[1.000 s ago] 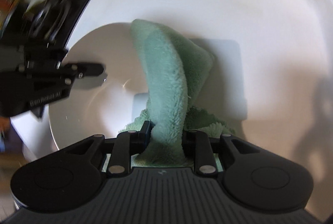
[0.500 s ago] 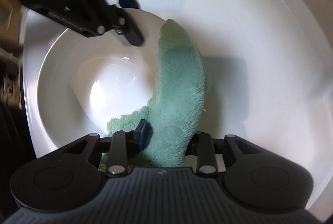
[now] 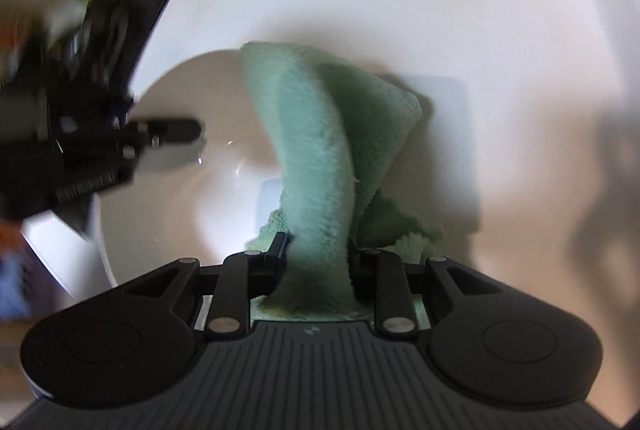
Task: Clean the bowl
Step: 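Keep wiping inside the bowl wall with the towel in the right gripper, then rub the towel along the bowl wall with the right gripper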
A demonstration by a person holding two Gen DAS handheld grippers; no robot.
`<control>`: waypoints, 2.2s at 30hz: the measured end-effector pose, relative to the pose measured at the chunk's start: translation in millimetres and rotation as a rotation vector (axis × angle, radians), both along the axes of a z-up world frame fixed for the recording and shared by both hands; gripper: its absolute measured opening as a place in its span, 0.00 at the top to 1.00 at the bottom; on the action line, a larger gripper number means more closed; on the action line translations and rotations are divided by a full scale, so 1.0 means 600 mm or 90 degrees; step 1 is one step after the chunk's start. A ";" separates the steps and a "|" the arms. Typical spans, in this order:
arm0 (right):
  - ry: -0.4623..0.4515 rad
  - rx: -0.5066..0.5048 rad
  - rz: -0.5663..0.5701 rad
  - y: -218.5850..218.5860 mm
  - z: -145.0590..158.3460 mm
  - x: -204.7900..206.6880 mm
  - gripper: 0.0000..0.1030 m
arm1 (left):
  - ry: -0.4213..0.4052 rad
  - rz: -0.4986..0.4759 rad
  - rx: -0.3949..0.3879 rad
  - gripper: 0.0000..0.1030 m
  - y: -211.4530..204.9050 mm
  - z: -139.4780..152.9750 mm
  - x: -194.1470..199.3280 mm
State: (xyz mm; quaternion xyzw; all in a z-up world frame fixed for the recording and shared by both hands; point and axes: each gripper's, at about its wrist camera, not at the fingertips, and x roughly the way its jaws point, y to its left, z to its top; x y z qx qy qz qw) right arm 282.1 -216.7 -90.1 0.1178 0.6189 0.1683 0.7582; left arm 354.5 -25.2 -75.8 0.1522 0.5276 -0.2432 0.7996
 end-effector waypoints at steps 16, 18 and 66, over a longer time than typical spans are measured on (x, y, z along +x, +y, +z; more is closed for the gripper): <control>-0.032 -0.108 0.216 0.048 0.007 0.011 0.78 | 0.027 -0.026 0.004 0.86 0.021 0.011 0.033; -0.031 -0.125 0.262 0.056 0.011 0.016 0.77 | 0.029 -0.034 0.001 0.86 0.027 0.011 0.034; -0.012 -0.188 0.418 0.063 0.019 0.089 0.77 | -0.002 -0.067 0.008 0.92 0.030 0.035 -0.009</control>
